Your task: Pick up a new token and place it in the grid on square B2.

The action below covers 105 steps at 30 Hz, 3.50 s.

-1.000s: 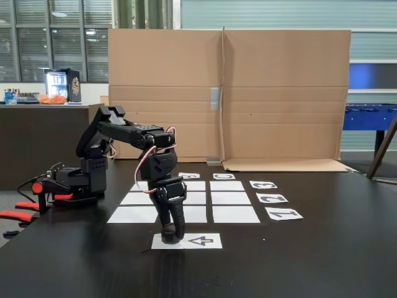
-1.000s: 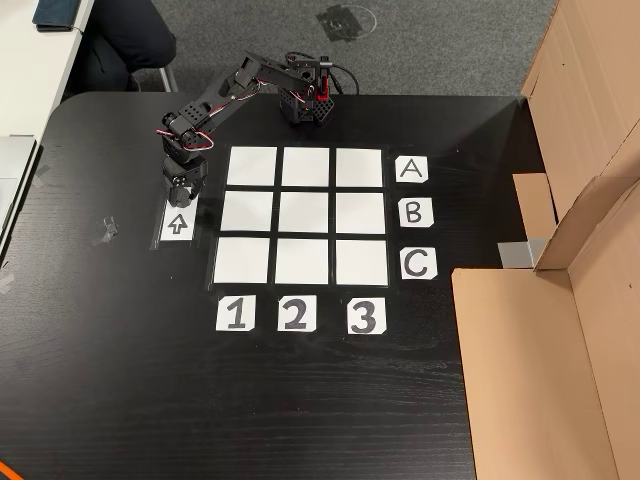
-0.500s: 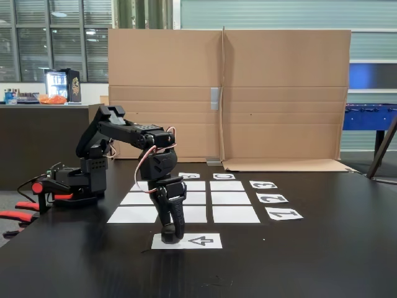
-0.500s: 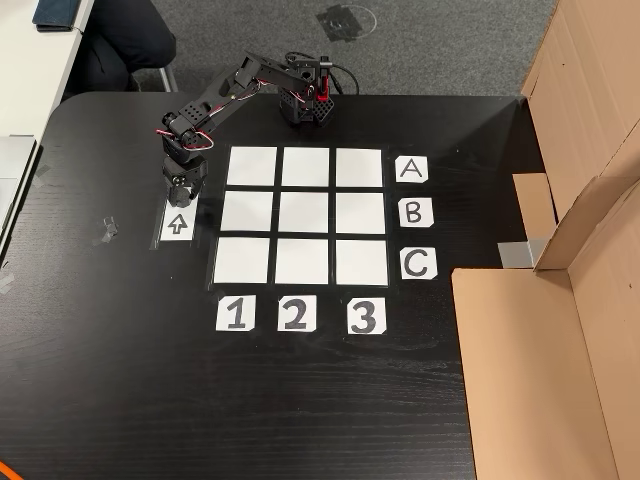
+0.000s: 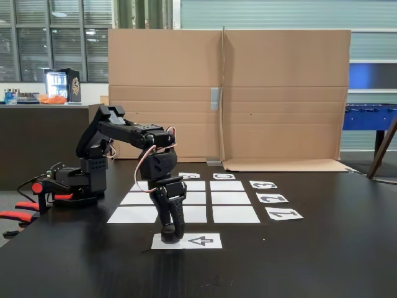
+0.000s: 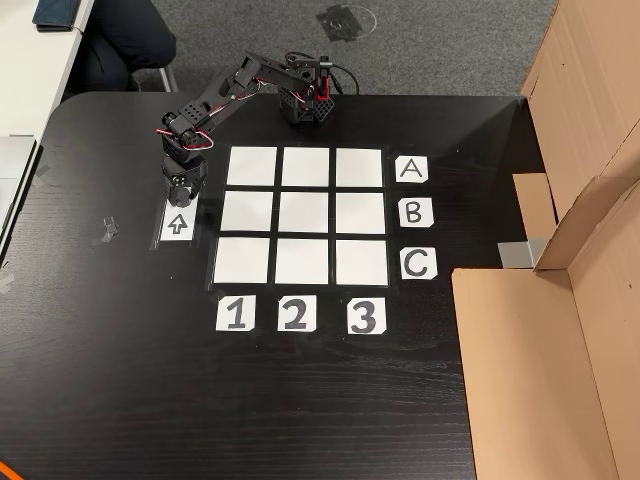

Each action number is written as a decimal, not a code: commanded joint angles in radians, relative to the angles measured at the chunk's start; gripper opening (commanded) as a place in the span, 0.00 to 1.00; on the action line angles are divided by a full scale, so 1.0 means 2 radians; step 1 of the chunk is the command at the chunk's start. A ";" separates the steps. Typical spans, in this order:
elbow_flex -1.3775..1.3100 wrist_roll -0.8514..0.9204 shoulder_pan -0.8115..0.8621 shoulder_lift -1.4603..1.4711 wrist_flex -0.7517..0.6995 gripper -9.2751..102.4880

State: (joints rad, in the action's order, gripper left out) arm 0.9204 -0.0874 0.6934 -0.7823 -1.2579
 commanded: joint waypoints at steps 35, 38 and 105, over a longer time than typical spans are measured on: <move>0.141 -0.008 -0.110 -0.329 -0.023 0.12; 0.172 -0.008 -0.134 -0.369 -0.026 0.12; 0.385 -0.025 -0.390 -0.318 0.014 0.12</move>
State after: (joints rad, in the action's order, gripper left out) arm 1.6950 -0.1396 -0.0859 -1.4205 -1.2410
